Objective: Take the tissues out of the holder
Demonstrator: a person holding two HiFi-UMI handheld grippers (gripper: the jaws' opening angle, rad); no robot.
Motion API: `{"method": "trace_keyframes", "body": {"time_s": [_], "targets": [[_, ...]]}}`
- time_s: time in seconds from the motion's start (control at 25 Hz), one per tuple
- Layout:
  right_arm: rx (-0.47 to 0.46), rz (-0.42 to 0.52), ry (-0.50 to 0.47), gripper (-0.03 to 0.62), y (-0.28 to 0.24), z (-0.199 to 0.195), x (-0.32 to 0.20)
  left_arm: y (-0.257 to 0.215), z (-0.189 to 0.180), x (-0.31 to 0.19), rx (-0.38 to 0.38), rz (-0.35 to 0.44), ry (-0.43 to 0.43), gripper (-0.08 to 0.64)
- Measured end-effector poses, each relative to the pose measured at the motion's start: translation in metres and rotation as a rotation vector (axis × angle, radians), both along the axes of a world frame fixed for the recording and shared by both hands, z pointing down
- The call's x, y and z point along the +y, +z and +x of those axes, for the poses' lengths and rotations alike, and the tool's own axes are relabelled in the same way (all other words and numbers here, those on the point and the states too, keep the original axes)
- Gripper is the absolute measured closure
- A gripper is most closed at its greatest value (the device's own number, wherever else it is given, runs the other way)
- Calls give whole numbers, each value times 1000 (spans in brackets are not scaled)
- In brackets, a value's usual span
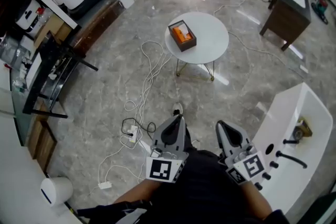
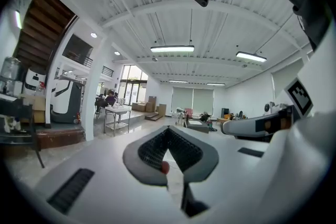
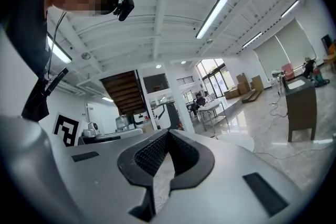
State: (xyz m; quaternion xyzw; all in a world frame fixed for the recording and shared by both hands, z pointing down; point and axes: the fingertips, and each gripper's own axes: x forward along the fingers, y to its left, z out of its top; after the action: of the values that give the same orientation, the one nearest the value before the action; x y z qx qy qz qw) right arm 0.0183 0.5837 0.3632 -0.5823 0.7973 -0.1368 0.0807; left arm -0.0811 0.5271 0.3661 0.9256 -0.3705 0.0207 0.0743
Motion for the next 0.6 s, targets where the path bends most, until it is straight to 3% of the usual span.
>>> {"method": "trace_keyframes", "body": {"time_s": [0.12,0.32,0.44,0.6], "targets": [[38,5,1,586,-2,7,-11,-4,8,-12,12,23,-13,561],[58,-5,17,586,4,21,-39,-19,18,-32,16,143,-41,560],[63,15,27,586,0,24,-61,-14,21,-57,22,115,-46,560],[59,126,25,586,-20,27,-97,-9,27,-105,47,62,-56,560]]}}
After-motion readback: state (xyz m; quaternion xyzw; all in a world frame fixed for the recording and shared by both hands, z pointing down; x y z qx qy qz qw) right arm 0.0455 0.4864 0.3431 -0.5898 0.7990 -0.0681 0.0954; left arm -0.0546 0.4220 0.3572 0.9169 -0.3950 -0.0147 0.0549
